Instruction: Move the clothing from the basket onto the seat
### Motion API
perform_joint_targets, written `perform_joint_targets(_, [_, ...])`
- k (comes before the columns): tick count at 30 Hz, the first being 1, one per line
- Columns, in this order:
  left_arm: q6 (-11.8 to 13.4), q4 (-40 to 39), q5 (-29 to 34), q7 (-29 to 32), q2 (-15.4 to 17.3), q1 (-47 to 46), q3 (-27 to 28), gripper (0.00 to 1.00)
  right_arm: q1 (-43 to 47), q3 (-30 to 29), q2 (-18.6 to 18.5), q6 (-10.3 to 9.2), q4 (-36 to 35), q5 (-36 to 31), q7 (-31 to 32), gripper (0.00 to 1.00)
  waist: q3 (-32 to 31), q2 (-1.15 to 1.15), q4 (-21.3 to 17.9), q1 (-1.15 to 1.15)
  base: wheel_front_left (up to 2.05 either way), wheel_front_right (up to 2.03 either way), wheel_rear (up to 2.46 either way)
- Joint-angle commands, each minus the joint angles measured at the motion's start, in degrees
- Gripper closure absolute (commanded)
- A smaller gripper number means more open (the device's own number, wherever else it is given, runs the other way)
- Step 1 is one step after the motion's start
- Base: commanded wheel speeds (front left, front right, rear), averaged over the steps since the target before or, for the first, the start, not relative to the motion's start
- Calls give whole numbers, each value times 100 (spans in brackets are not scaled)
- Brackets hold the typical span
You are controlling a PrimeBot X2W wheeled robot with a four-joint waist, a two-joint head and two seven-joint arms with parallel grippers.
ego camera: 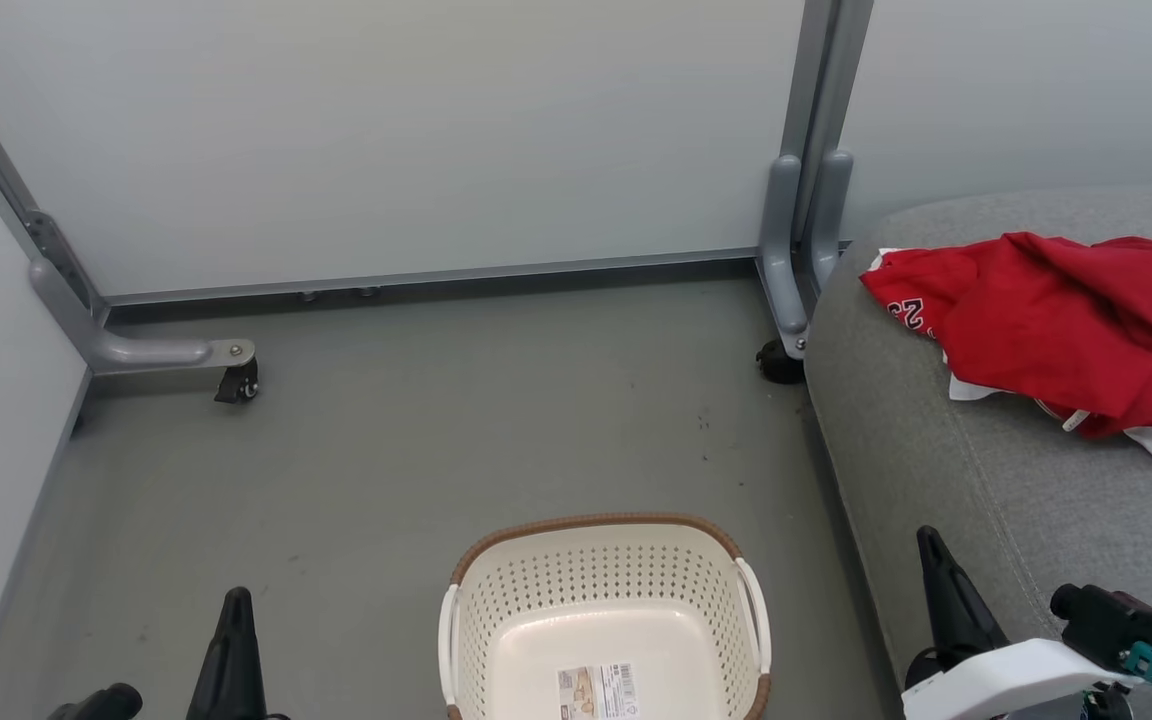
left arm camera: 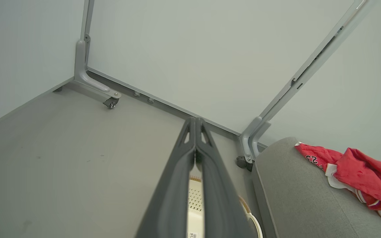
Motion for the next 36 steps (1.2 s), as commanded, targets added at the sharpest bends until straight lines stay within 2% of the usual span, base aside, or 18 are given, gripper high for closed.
perform_joint_targets(1, [-40, -32, -246, 42, 64, -209, 48, 100, -204, -41, -37, -1, -56, 251, 43, 100, 6, 0, 0, 0, 0, 0, 0])
perform_joint_targets(17, [-62, 137, -1573, 365, 90, -534, 132, 100, -425, -171, -83, -2, 29, 1637, 341, 100, 70, 0, -7, 0, 0, 0, 0])
perform_joint_targets(36, [-92, 315, -2864, 699, 104, -856, 239, 100, -639, -329, -109, -2, 118, 2980, 659, 100, 145, 0, -14, 0, 0, 0, 0])
